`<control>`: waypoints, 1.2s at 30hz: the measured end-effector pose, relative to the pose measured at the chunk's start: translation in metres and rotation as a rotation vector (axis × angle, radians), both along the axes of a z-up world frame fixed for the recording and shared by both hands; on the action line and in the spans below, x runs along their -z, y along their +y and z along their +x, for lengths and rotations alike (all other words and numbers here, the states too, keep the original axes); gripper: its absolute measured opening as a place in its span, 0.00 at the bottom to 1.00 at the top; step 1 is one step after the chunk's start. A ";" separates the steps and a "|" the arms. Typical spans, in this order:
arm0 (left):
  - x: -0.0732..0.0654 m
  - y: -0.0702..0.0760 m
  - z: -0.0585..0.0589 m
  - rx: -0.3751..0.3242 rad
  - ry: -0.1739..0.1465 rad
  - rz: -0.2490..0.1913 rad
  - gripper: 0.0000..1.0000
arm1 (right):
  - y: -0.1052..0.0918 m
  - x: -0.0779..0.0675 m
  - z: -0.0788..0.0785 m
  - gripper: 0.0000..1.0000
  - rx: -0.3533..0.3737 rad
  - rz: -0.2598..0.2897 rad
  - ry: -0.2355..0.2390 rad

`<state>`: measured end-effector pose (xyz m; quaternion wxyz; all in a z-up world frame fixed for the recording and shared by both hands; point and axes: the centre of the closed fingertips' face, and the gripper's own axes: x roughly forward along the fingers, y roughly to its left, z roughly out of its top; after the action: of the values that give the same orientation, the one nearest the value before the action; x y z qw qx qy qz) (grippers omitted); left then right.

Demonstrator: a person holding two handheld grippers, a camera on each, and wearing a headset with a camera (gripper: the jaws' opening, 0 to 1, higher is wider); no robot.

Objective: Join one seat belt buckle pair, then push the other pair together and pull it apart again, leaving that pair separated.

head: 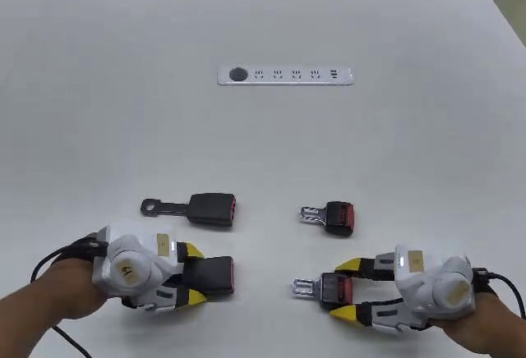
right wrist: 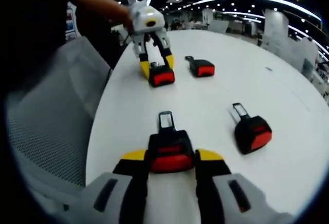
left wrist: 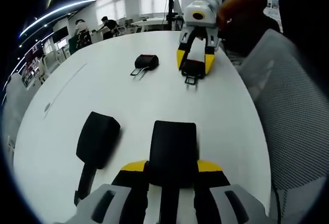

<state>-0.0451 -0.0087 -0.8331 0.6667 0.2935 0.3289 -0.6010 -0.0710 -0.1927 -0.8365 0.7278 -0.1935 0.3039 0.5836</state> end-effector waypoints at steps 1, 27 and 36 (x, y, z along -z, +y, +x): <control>0.000 0.000 0.000 0.016 0.000 0.001 0.35 | -0.001 0.000 0.000 0.35 -0.005 0.007 0.002; 0.001 -0.002 -0.002 0.060 0.009 0.013 0.35 | 0.030 -0.003 0.008 0.35 0.028 0.153 0.017; 0.004 -0.001 -0.001 0.069 0.010 0.026 0.35 | 0.050 -0.005 0.015 0.35 0.040 0.178 0.024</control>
<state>-0.0464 -0.0098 -0.8368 0.6399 0.3105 0.3297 -0.6208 -0.0565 -0.1423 -0.8312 0.7498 -0.1151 0.2634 0.5960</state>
